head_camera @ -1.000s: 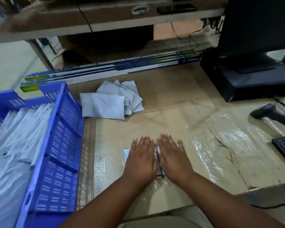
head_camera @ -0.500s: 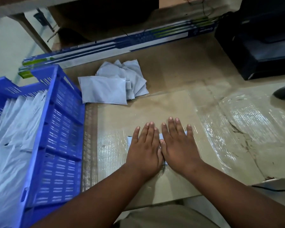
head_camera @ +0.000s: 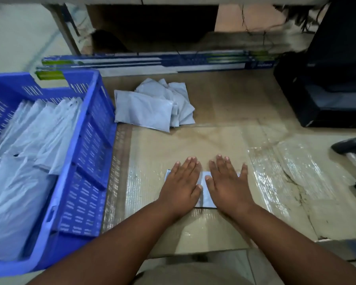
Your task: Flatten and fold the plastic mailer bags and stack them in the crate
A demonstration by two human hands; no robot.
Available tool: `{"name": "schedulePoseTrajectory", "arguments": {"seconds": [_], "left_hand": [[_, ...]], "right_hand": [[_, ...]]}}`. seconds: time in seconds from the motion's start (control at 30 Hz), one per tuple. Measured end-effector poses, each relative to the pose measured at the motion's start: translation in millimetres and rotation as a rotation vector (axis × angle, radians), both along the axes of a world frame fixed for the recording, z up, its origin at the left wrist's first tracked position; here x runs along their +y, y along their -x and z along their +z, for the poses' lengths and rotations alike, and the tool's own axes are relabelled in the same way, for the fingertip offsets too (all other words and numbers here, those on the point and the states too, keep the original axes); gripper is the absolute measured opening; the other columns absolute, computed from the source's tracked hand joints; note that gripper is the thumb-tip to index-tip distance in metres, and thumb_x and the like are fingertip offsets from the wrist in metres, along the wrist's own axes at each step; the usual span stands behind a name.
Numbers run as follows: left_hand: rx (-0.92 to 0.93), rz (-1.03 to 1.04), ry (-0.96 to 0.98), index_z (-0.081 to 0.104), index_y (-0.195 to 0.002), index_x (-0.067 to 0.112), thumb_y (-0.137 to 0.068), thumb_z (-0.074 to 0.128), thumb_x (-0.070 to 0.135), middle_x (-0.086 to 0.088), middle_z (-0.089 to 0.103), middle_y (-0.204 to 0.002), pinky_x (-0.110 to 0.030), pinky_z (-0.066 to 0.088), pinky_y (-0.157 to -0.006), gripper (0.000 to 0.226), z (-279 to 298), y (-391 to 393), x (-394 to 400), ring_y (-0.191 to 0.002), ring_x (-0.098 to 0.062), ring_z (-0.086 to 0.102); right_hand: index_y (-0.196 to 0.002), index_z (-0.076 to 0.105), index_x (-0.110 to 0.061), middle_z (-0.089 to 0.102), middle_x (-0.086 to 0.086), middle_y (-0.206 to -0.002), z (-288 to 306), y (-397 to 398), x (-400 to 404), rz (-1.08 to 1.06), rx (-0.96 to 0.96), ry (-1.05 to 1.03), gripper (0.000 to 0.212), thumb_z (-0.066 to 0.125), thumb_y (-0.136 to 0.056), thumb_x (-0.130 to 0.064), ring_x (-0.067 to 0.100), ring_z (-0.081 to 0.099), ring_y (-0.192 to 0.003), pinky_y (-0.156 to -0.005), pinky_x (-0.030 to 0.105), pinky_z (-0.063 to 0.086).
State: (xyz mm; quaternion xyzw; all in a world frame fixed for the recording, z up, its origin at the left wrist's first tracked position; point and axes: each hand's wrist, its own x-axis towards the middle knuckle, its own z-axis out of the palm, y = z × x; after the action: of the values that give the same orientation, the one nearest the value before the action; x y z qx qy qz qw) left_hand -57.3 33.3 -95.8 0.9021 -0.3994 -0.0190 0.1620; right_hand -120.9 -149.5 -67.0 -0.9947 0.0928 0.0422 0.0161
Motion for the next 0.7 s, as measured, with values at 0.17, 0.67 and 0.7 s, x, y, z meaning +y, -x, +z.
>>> {"name": "schedulePoseTrajectory", "arguments": {"seconds": [0.17, 0.67, 0.7], "left_hand": [[-0.018, 0.016, -0.008, 0.051, -0.154, 0.004, -0.098, 0.032, 0.034, -0.017, 0.046, -0.163, -0.055, 0.020, -0.130, 0.066, 22.9, 3.6, 8.0, -0.157, -0.030, 0.035], [-0.067, 0.162, -0.204, 0.015, -0.169, 0.008, -0.107, 0.022, 0.052, -0.012, 0.007, -0.178, -0.058, 0.012, -0.129, 0.076, 3.9, 9.2, 39.1, -0.165, -0.025, 0.002], [-0.067, 0.181, -0.192, 0.012, -0.169, 0.007, -0.107, 0.024, 0.052, -0.013, 0.004, -0.178, -0.060, 0.010, -0.130, 0.077, 8.2, 11.9, 40.0, -0.165, -0.026, 0.000]], "right_hand": [[-0.162, 0.036, -0.012, 0.027, 0.012, -0.172, 7.1, -2.7, 36.5, 0.105, -0.058, -0.090, 0.069, 0.020, -0.101, -0.040, 0.029, 0.021, -0.161, -0.128, 0.059, 0.015], [-0.166, 0.025, -0.020, 0.014, 0.005, -0.176, -16.2, 0.1, 35.9, 0.107, -0.016, -0.057, 0.067, 0.019, -0.108, -0.052, 0.025, 0.011, -0.163, -0.126, 0.061, 0.016], [-0.166, 0.025, -0.020, 0.015, 0.004, -0.176, -15.0, 1.3, 35.0, 0.113, -0.026, -0.078, 0.067, 0.017, -0.109, -0.052, 0.024, 0.011, -0.163, -0.127, 0.060, 0.015]]}}
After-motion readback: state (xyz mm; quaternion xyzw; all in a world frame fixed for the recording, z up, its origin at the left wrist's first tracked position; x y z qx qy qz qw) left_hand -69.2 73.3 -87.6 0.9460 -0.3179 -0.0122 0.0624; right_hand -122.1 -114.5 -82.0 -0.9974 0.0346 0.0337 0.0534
